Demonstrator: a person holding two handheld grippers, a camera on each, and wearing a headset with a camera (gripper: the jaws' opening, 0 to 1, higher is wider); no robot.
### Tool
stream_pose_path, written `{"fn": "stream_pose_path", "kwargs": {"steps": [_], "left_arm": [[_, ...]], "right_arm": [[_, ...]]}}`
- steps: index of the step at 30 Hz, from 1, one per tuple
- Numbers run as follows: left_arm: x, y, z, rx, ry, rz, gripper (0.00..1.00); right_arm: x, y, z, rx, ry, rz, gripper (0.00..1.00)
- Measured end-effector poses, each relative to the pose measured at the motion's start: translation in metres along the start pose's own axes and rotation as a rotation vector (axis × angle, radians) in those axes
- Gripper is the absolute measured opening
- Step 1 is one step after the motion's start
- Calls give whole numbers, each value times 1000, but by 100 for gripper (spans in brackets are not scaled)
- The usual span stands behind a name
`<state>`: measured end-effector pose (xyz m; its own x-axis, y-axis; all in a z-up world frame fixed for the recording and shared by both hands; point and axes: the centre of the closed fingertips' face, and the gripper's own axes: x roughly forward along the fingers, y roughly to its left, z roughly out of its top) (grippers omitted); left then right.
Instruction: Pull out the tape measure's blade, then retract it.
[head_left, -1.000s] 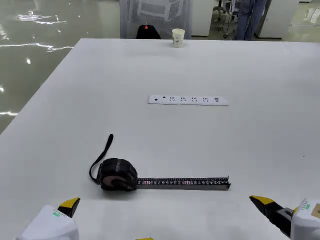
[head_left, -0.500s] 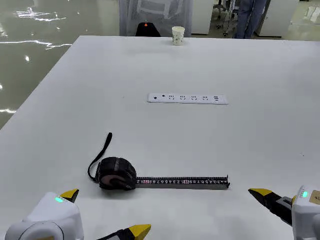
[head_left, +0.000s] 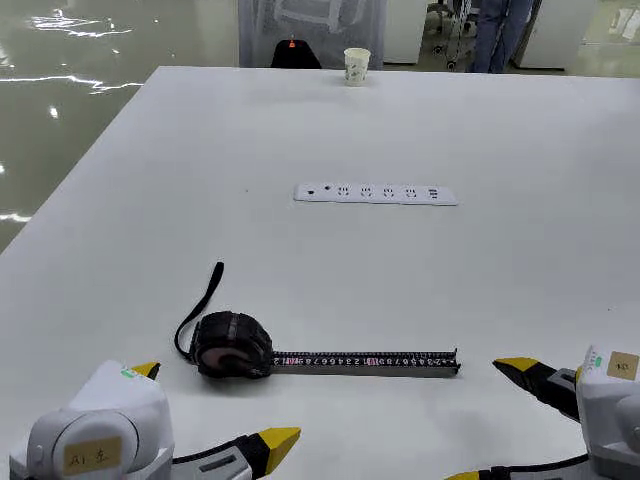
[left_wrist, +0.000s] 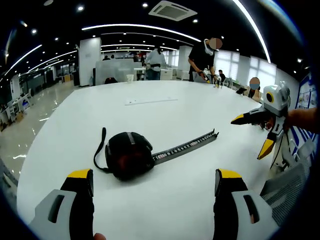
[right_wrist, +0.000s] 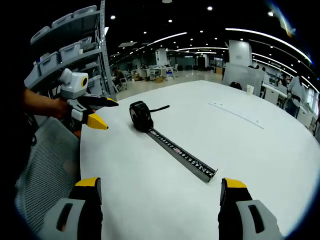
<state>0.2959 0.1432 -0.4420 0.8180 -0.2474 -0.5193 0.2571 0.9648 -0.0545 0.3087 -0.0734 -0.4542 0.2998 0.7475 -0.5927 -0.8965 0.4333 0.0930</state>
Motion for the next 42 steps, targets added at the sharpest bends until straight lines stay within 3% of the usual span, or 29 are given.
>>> {"fn": "stream_pose_path", "kwargs": {"steps": [27,42], "left_arm": [[35,8,9,-42,12,4,99],[49,21,9,-96,29,51,89]], "right_arm": [[13,-39,-6,-137,100,71,84],[23,-55,-7,-214,147,110,68]]}}
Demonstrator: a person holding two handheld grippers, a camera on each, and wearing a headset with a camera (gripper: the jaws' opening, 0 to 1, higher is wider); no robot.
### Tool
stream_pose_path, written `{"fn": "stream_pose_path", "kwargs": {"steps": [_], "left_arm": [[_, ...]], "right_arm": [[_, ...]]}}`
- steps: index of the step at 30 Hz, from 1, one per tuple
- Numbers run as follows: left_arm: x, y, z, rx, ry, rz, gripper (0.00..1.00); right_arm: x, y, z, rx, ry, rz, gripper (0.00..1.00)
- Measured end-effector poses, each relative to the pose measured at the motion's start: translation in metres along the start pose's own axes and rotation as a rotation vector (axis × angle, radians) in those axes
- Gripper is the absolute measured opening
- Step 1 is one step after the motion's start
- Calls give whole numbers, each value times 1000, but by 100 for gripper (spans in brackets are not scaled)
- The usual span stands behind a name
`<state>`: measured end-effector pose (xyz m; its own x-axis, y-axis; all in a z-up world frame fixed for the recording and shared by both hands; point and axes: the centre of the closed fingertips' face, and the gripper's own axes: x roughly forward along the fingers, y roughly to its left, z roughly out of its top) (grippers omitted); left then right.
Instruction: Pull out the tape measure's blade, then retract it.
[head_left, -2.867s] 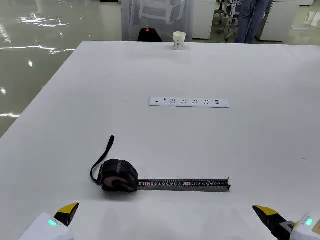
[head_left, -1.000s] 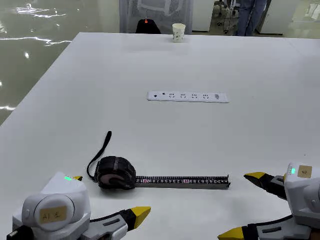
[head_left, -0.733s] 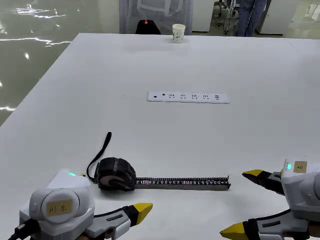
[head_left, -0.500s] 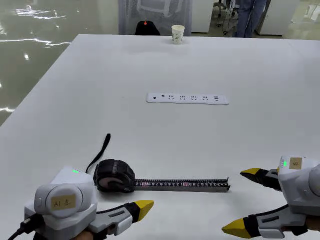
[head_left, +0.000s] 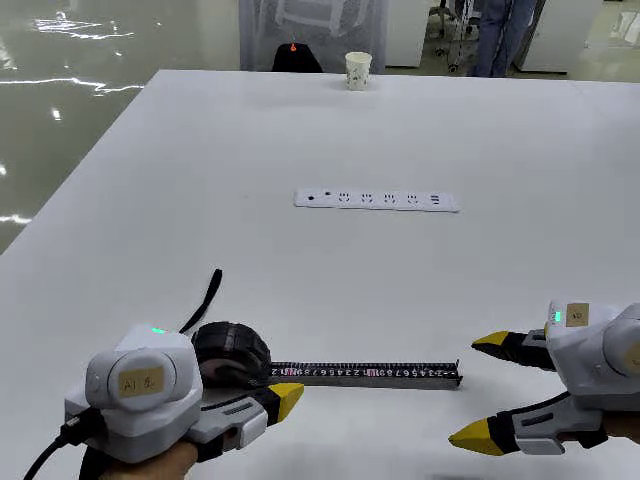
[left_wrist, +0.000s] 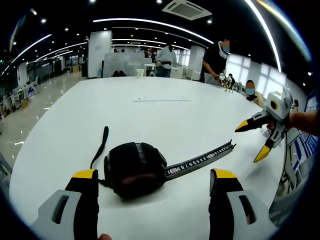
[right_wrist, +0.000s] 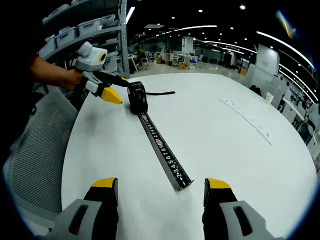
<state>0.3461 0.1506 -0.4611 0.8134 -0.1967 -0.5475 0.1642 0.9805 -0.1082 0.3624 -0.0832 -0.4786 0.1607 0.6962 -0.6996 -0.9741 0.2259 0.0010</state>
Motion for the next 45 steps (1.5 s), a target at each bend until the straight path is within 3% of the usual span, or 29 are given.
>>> {"fn": "stream_pose_path", "kwargs": {"steps": [14,33,45], "left_arm": [[11,12,3,-50,11,35,77],[23,22,4,-77,34,69,68],[31,22,3,-75,48,73,67]], "right_arm": [[10,-15,-8,-87,63,34,41],[25,-31,-24,-184,165,78,21],[29,-34,-25,-178,168,113,15]]}}
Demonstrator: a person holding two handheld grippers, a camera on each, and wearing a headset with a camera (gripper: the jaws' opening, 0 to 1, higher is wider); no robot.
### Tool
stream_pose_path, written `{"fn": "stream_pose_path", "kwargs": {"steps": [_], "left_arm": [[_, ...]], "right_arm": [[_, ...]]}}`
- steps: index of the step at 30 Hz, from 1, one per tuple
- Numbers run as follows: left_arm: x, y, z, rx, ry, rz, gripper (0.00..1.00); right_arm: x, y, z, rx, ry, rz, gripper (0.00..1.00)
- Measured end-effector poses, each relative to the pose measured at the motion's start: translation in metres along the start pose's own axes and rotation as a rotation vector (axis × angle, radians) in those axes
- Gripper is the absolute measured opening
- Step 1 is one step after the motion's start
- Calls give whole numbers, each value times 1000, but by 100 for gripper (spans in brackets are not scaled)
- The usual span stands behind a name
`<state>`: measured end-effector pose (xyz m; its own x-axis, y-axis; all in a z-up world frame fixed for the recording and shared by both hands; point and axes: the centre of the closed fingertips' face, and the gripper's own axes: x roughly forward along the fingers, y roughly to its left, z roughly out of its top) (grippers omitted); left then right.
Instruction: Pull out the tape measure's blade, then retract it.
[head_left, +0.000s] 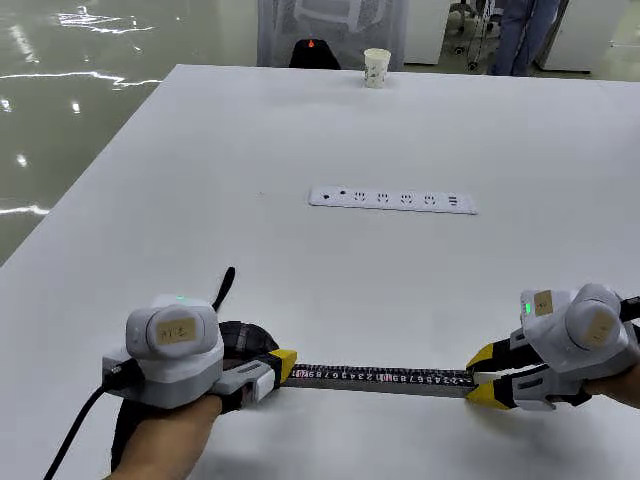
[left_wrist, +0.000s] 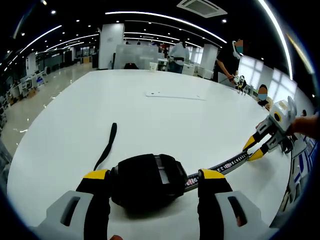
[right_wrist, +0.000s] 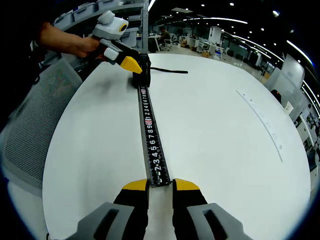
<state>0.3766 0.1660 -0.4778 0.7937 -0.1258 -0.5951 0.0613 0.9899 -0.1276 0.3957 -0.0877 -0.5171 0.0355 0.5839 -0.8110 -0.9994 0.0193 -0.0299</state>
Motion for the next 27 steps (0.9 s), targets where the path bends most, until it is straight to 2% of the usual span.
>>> {"fn": "stream_pose_path", "kwargs": {"steps": [10,19,27], "left_arm": [[4,3,-2,-17,11,15,66],[8,5,-4,-34,15,34,65],[10,8,-5,-44,16,53,65]], "right_arm": [[4,-1,2,1,-9,22,12],[4,0,2,33,-22,33,11],[4,-1,2,37,-25,28,11]]}}
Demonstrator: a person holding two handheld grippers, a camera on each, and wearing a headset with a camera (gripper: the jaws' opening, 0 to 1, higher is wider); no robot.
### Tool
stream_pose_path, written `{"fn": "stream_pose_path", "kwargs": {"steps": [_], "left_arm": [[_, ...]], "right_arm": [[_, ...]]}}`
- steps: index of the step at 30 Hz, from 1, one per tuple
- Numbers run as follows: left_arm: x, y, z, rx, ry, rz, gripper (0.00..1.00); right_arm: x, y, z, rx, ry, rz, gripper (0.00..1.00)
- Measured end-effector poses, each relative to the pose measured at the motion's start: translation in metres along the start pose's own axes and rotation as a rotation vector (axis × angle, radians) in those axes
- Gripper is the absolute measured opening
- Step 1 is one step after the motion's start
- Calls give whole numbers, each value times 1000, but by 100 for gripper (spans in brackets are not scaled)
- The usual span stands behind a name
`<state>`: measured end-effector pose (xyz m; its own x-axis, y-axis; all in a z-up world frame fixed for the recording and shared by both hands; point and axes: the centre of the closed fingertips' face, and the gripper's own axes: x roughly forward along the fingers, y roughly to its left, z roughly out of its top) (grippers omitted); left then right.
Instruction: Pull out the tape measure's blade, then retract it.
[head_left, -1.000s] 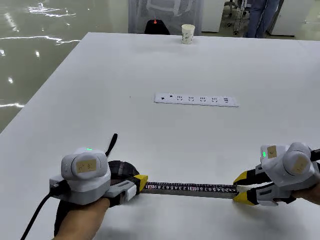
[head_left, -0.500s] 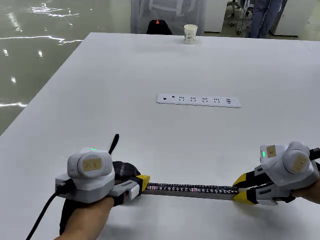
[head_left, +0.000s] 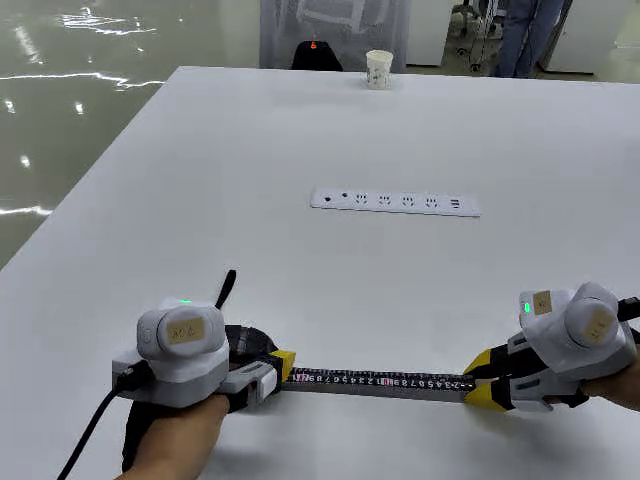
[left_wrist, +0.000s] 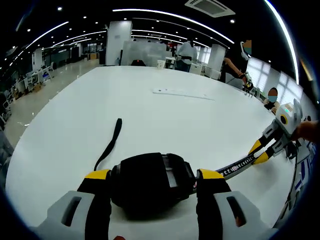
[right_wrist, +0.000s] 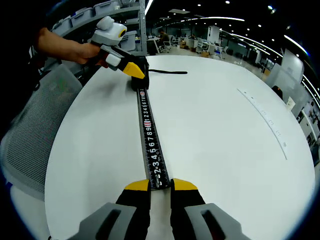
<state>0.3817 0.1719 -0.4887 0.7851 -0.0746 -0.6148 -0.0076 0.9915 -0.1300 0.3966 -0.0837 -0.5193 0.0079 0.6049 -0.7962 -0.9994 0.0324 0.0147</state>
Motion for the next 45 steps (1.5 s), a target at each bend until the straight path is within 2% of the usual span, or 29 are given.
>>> {"fn": "stream_pose_path", "kwargs": {"steps": [28,45], "left_arm": [[1,3,-5,8,49,30,62],[1,3,-6,22,67,31,60]], "right_arm": [[-1,1,0,12,-7,-9,10],[-1,0,-1,14,-4,-8,10]]}}
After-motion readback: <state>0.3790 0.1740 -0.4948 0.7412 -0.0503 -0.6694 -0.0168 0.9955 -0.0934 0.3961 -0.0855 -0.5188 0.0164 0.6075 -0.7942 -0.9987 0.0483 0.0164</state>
